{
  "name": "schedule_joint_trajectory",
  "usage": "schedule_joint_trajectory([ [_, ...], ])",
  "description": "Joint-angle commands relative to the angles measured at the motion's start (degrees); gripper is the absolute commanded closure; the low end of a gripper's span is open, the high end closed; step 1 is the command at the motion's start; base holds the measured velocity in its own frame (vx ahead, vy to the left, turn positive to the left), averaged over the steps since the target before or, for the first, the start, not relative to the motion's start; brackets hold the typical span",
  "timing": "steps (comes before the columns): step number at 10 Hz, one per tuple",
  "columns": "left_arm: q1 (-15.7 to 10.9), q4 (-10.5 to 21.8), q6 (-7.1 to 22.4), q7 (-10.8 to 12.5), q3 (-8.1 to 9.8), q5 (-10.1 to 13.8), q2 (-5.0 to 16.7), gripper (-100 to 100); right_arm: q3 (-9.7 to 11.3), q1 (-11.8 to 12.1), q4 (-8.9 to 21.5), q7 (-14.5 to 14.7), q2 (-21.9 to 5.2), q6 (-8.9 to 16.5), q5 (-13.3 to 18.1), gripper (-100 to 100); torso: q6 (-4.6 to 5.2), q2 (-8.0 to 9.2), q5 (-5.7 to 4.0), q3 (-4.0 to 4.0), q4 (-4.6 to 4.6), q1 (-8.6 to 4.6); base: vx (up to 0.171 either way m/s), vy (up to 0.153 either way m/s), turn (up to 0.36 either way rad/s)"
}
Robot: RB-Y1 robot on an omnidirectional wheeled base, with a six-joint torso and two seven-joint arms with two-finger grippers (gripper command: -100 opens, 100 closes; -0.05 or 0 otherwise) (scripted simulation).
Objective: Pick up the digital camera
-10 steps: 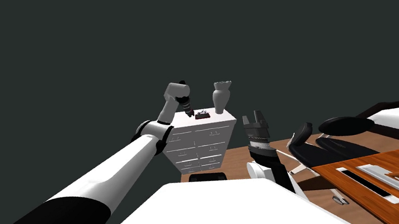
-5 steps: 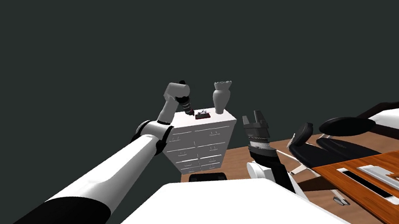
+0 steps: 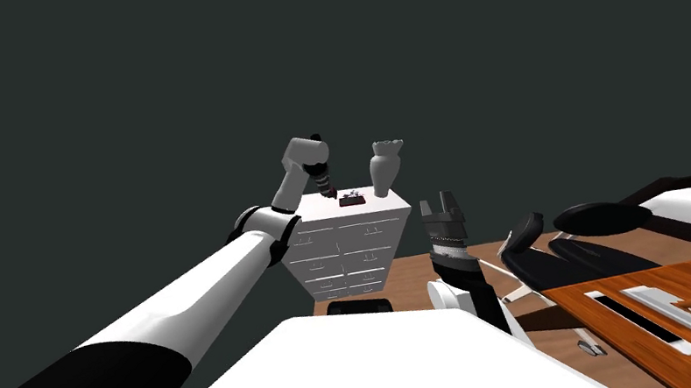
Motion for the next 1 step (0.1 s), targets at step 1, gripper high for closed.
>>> schedule_joint_trajectory([
  [1,0.00,0.00,0.00,0.00,0.00,0.00,0.00,0,0.00,0.00,0.00,0.00,0.00,0.00,0.00,0,0.00,0.00,0.00,0.00,0.00,0.00,0.000,0.000,0.000],
])
